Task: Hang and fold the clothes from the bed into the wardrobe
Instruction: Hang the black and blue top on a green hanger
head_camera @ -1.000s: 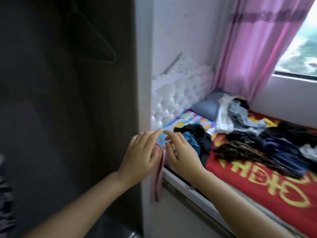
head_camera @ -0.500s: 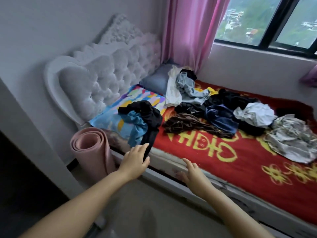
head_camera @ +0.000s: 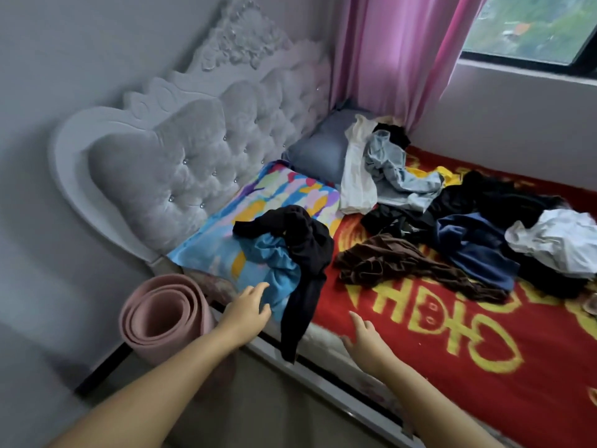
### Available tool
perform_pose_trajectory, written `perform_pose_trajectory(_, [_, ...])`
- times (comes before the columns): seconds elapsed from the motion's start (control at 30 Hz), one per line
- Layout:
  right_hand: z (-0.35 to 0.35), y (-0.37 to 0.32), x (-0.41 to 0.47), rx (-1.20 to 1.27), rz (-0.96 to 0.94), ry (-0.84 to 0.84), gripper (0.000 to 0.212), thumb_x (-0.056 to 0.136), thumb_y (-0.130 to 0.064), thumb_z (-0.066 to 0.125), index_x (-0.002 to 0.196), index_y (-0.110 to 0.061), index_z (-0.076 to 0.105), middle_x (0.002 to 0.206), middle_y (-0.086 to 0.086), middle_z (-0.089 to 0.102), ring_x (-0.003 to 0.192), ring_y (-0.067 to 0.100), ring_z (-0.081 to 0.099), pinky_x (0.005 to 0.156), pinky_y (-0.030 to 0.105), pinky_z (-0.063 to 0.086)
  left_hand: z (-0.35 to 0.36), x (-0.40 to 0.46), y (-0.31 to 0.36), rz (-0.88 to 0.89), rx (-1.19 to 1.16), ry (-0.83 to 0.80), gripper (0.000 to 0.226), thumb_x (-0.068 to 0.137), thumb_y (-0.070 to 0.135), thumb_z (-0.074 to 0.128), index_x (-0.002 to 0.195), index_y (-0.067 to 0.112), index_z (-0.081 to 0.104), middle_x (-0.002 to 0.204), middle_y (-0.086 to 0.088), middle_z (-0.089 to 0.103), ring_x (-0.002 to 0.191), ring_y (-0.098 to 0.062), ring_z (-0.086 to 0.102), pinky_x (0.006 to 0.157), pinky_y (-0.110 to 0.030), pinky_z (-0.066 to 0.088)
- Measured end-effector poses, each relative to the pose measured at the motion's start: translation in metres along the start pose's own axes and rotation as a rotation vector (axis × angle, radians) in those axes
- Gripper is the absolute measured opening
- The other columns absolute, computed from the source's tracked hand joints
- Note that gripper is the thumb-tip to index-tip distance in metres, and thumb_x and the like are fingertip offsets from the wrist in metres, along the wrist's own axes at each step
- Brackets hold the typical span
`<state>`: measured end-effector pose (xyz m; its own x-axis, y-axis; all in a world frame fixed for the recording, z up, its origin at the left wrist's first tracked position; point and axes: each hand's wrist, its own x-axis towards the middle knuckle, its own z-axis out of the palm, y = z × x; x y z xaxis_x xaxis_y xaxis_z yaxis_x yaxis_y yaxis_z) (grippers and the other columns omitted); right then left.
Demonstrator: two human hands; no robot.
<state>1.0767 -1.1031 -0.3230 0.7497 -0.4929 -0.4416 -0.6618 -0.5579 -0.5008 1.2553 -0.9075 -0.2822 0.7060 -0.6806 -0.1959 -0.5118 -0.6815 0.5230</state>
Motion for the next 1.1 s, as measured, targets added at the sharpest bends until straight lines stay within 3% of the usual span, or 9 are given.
perform_pose_trajectory(0.33, [-0.018,-0.030,0.160,-0.069,-0.017,-0.130,0.061,0.098,-0.030,0.043,0.152,-0.023,0.014,0.142,0.012,0.035,0.107,0.026,0.058,0.084,0.035,0.051,0.007,0.147,-0.045,-0.151,-0.032,-0.085,0.050,0.098,0.028,0.043,0.146,0.021,0.029,0.134,-0.005,0.045,0.117,-0.024,0.050,0.092,-0.037,0.044])
perform_pose_trajectory(0.47, [-0.021,-0.049,0.245,-0.083,-0.057,-0.181,0.064,0.098,-0.033,0.046,0.152,-0.019,0.015,0.142,0.013,0.035,0.121,0.029,0.049,0.095,0.034,0.044,0.018,0.210,-0.072,-0.311,-0.110,-0.057,0.054,0.097,0.030,0.047,0.146,0.021,0.028,0.140,-0.005,0.042,0.122,-0.022,0.048,0.088,-0.028,0.041])
perform_pose_trajectory(0.67, [-0.035,-0.084,0.379,0.029,-0.114,0.043,0.068,0.096,-0.031,0.053,0.152,-0.016,0.016,0.149,0.011,0.027,0.135,0.027,0.034,0.099,0.034,0.039,0.046,0.315,-0.096,-0.600,-0.166,0.019,0.073,0.095,0.045,0.049,0.152,0.016,0.014,0.154,-0.009,0.023,0.137,-0.025,0.033,0.102,-0.031,0.035])
perform_pose_trajectory(0.77, [-0.029,-0.097,0.426,0.141,-0.142,0.067,0.072,0.092,-0.033,0.061,0.151,-0.018,0.022,0.152,0.007,0.025,0.138,0.023,0.029,0.106,0.035,0.036,0.066,0.350,-0.106,-0.711,-0.266,-0.008,0.077,0.093,0.048,0.051,0.152,0.014,0.014,0.156,-0.010,0.016,0.140,-0.027,0.027,0.105,-0.034,0.033])
perform_pose_trajectory(0.87, [-0.010,-0.102,0.454,0.091,-0.146,0.006,0.040,0.092,-0.033,0.061,0.125,-0.013,0.050,0.130,0.006,0.049,0.120,0.024,0.047,0.091,0.031,0.041,0.079,0.367,-0.121,-0.737,-0.197,-0.030,0.053,0.097,0.035,0.049,0.141,0.007,0.039,0.148,-0.014,0.032,0.133,-0.029,0.036,0.104,-0.033,0.032])
perform_pose_trajectory(0.93, [-0.003,-0.098,0.460,0.134,-0.099,0.004,0.018,0.093,-0.027,0.057,0.101,-0.011,0.054,0.105,0.009,0.061,0.098,0.027,0.058,0.077,0.034,0.043,0.077,0.367,-0.130,-0.777,-0.143,0.060,0.040,0.099,0.026,0.046,0.134,0.008,0.048,0.139,-0.014,0.047,0.126,-0.030,0.045,0.100,-0.033,0.034])
perform_pose_trajectory(1.1, [-0.016,-0.086,0.449,0.422,0.075,0.018,0.015,0.097,-0.024,0.045,0.089,-0.013,0.050,0.079,0.008,0.060,0.060,0.017,0.051,0.054,0.032,0.037,0.056,0.340,-0.139,-0.853,-0.506,0.289,0.027,0.100,0.013,0.040,0.122,0.003,0.053,0.117,-0.018,0.061,0.106,-0.036,0.056,0.084,-0.036,0.041])
